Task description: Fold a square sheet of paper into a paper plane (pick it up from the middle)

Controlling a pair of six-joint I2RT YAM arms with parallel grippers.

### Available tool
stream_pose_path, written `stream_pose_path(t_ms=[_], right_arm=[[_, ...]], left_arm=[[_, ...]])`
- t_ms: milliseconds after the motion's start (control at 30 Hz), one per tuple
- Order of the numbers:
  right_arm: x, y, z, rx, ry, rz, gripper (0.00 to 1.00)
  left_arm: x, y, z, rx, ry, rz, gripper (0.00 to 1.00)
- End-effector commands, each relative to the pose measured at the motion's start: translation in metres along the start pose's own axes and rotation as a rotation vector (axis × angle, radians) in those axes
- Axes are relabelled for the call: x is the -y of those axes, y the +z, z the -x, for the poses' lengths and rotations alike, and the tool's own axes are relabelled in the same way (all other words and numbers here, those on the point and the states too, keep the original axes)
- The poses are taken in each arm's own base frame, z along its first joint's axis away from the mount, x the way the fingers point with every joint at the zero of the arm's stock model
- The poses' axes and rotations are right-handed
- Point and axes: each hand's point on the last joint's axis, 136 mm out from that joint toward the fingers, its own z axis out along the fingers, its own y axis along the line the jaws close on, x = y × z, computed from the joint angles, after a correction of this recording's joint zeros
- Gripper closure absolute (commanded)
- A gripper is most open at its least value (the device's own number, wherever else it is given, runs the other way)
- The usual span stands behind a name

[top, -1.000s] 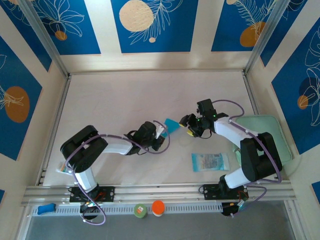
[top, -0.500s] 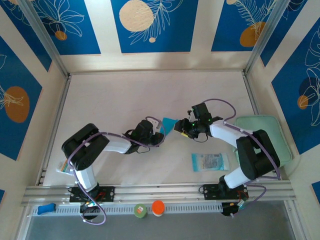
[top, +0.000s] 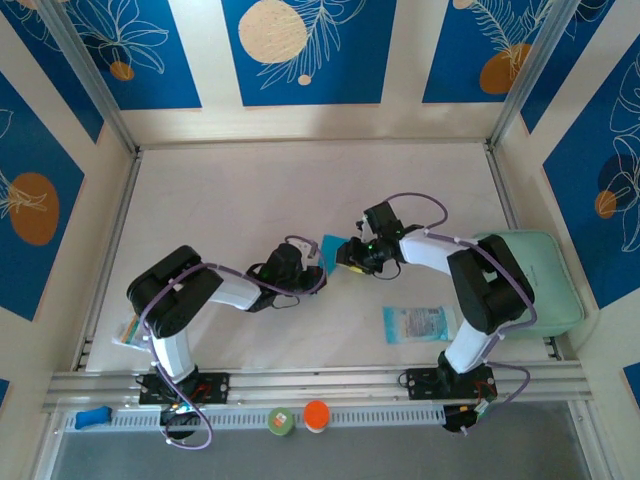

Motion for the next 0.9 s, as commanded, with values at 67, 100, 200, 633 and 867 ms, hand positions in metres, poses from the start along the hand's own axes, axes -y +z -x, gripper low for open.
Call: stream_pose_path(t_ms=[67,100,200,633,867], right_arm=[[0.001,0.007,0.001,-0.024,-0.023,-0.030,0.59],[0.003,0.009,0.001,-0.026,-0.022,-0.035,0.59],[0.004,0.013,0.003,-0.033,-0.023,-0.043,0.59],[0.005,0.029,-0.002,-0.078,-0.012,-0.058,0.47],[0.017,0.036,-0.006,-0.117,0.033,-0.144,0.43]], left_arm=[[-0.010,0.000,-0.006,-0.013,-0.057,-0.002,1.00],[-0.010,0.000,-0.006,-0.011,-0.060,-0.004,0.99],[-0.011,0.001,-0.007,-0.011,-0.071,-0.010,0.97],[-0.020,0.004,-0.017,-0.026,-0.096,-0.002,0.85],[-0.028,0.005,-0.022,-0.034,-0.120,0.013,0.83]])
